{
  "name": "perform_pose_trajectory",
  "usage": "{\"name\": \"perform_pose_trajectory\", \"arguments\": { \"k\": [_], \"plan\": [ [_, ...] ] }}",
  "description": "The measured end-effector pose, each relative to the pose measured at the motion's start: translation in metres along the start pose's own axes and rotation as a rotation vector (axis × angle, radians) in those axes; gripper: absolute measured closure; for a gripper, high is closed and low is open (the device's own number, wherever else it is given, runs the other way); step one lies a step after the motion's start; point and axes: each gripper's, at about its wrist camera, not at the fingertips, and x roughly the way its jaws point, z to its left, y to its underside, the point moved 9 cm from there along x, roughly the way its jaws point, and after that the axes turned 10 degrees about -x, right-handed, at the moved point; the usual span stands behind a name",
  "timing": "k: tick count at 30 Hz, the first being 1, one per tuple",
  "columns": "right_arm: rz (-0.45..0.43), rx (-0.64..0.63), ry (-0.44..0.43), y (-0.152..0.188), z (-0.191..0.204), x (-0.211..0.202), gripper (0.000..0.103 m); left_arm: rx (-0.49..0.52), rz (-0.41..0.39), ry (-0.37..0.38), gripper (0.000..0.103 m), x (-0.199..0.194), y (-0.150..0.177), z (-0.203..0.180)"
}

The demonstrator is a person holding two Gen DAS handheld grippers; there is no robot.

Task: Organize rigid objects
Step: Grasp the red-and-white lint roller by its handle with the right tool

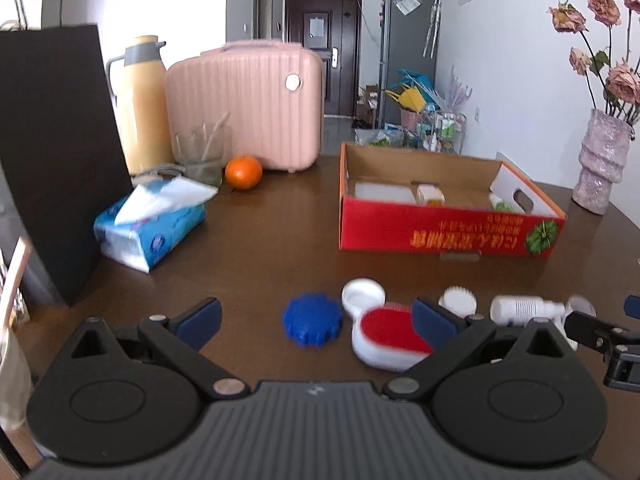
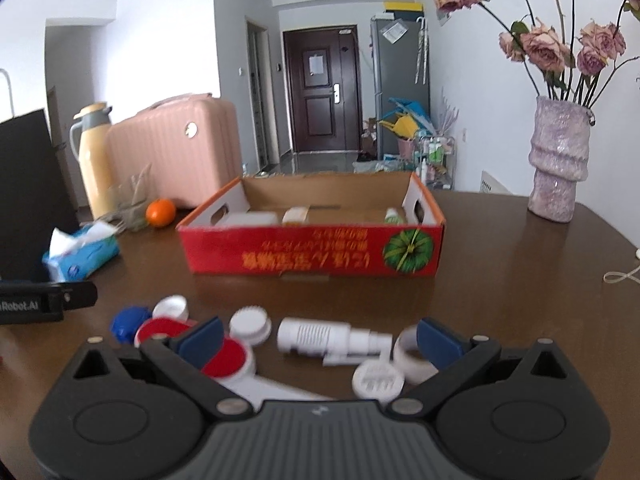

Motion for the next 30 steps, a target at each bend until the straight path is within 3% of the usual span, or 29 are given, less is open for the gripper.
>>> {"name": "perform_pose_trajectory", "arguments": {
  "k": [9,21,30],
  "plan": [
    [0.042,-0.059,-0.049,0.017,0.027,0.001,0.0,0.0,0.031,-0.012,0.0,-0.009,0.021,0.022],
    [0.156,-0.191,-0.147,0.024,0.064,0.057,0.001,-0.026,0.036,-0.063,0.0,-0.014,0.022,0.052],
    [0.178,-0.219,-0.195,0.022,0.076,0.081,0.005,-0.04,0.045,-0.079,0.0,-0.01,0.02,0.066]
  ]
}}
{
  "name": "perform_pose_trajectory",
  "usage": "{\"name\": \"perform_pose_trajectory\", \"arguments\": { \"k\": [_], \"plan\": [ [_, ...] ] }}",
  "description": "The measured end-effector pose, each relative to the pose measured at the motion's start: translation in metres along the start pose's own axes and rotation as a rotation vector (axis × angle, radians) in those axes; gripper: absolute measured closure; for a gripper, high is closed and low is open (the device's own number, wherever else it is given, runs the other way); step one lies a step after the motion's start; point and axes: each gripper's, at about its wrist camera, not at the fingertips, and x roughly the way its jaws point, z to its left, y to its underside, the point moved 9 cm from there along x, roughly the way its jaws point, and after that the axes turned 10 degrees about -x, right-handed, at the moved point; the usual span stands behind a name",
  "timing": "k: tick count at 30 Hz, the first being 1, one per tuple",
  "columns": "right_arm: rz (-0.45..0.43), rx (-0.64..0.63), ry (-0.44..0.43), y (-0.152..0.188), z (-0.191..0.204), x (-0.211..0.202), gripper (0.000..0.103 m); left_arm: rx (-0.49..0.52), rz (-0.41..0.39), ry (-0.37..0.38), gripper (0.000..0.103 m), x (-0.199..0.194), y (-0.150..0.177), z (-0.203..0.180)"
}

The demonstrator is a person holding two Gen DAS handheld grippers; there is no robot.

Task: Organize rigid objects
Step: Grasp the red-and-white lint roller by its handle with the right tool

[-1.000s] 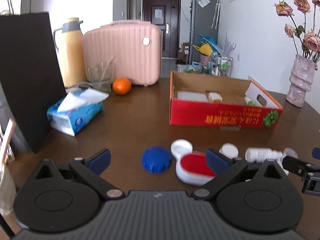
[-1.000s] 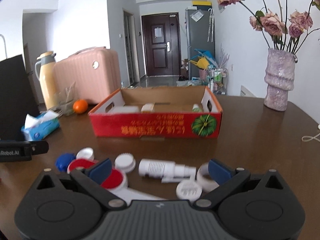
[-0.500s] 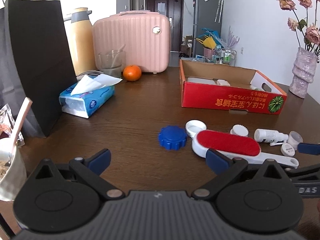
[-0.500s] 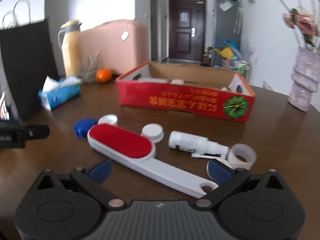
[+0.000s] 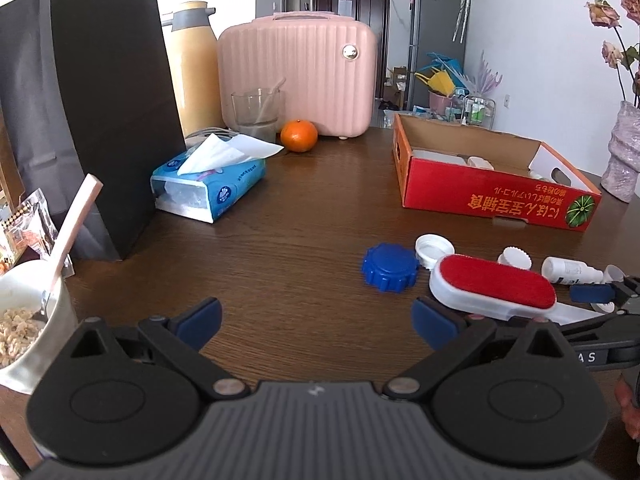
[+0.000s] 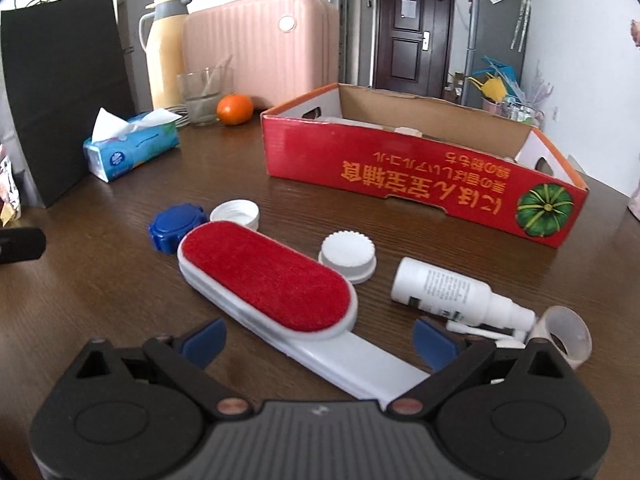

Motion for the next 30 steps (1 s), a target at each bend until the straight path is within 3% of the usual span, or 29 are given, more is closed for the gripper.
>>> {"name": "perform_pose_trajectory", "arguments": {
  "k": [12,21,26,30],
  "plan": [
    [-0.011,-0.002,-0.051,-0.008,0.001,0.013,0.012,0.007,0.019,0.014,0.0,0.012,0.0,-0.007],
    [-0.017,-0.017,-0.071,-0.009,0.01,0.013,0.031,0.005,0.045,0.004,0.0,0.026,0.002,-0.009],
    [-0.033,-0.008,-0.074,-0.008,0.011,0.008,0.048,-0.001,0.055,-0.006,0.0,0.033,0.003,-0.006],
    [-0.05,-0.014,-0.073,-0.008,0.015,0.002,0.051,0.0,0.056,-0.01,0.0,0.035,0.003,-0.006]
  ]
}}
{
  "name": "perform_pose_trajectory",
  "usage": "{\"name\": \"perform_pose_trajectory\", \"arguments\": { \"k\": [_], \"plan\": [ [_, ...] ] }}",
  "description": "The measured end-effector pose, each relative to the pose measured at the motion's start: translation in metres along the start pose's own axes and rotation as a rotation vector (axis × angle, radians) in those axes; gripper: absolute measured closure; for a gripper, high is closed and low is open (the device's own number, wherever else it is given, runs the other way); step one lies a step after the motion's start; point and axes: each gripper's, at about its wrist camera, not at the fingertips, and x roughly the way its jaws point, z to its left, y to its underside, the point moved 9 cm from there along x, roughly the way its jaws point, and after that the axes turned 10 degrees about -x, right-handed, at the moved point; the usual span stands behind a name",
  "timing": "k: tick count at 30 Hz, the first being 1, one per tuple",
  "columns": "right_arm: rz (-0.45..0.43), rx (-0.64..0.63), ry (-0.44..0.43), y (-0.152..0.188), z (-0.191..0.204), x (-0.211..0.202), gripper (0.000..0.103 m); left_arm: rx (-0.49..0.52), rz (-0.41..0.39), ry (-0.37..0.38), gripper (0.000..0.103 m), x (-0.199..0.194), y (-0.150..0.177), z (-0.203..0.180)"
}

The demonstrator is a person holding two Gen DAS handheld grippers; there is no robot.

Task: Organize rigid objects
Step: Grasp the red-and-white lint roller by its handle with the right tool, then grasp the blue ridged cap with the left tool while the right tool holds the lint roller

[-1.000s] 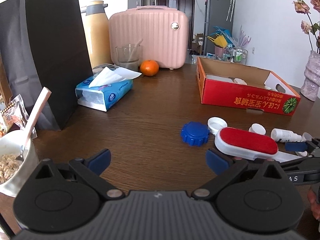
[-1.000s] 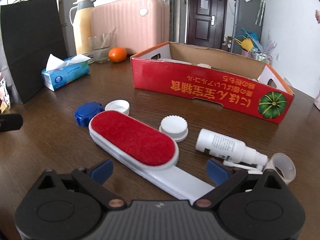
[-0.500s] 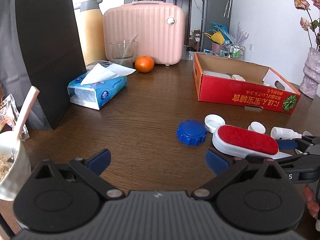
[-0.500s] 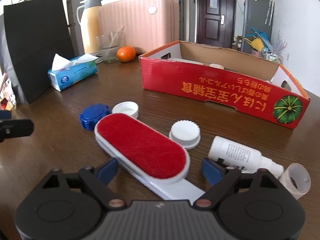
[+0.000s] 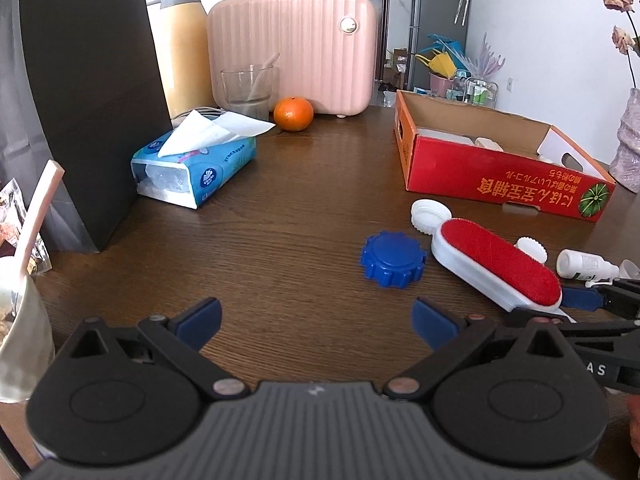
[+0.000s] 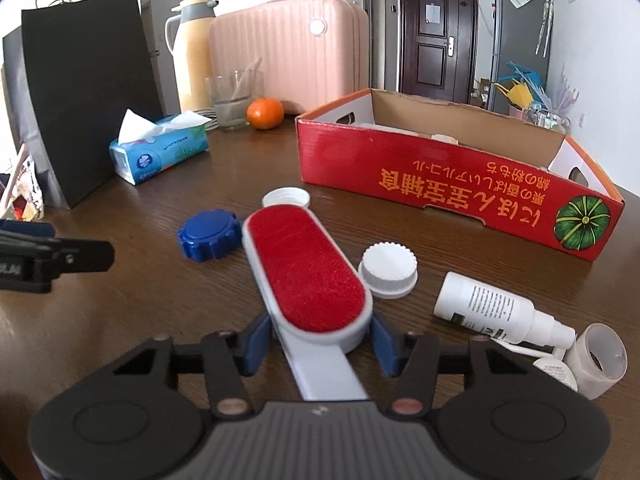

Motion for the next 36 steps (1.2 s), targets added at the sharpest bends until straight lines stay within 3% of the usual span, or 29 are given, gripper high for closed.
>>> {"name": "perform_pose_trajectory", "arguments": {
  "k": [15,27,36],
  "plan": [
    [-0.106,0.036,0.027,-0.003,-0.004,-0.036,0.052,0.022,0.008,-0.015,0.0,0.015,-0.008,-0.013],
    [-0.173,0.083,0.086,-0.001,-0.036,-0.071,0.051,0.094,0.037,-0.061,0.0,0.059,-0.019,-0.048],
    [-0.19,0.101,0.119,0.002,-0.052,-0.083,0.051,0.11,0.045,-0.059,0.019,0.074,-0.015,-0.061]
  ]
}}
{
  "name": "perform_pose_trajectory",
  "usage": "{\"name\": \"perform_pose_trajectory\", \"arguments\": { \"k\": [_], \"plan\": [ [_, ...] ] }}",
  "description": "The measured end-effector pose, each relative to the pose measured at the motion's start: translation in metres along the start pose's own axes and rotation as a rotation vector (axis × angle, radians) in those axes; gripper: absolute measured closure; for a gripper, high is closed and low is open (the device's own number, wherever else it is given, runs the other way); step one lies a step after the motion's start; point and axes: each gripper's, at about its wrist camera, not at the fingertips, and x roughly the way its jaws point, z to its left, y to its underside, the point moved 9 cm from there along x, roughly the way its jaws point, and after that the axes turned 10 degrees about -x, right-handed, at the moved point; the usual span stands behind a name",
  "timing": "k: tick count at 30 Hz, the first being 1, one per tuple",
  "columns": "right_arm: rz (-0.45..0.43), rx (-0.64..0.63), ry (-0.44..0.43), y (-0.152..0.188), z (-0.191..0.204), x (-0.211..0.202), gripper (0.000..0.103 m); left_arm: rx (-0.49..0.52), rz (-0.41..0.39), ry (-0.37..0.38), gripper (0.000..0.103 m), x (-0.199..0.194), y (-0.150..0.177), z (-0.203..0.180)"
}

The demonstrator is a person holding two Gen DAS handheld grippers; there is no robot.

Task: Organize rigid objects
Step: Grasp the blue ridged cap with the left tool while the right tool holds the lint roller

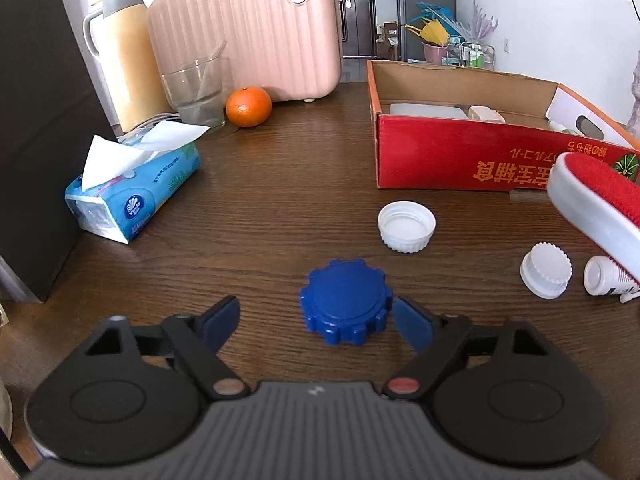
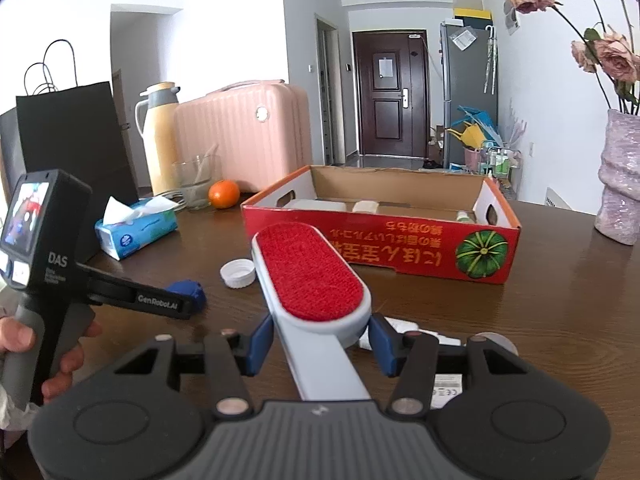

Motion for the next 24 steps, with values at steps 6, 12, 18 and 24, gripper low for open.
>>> {"name": "perform_pose_trajectory", "arguments": {
  "k": [6,12,18,24],
  "plan": [
    [-0.005,0.009,0.011,0.001,-0.007,-0.003,0.051,0.02,-0.002,-0.004,0.023,0.003,0.001,-0.006],
    [-0.007,0.017,0.018,0.003,-0.009,-0.004,0.051,0.033,0.002,0.011,0.038,0.006,0.003,-0.011],
    [-0.01,0.026,0.023,0.002,-0.013,-0.007,0.051,0.048,0.002,0.039,0.051,0.003,0.004,-0.018],
    [-0.016,0.03,0.033,0.0,-0.017,-0.011,0.051,0.047,-0.01,0.062,0.056,-0.006,0.002,-0.022]
  ]
}}
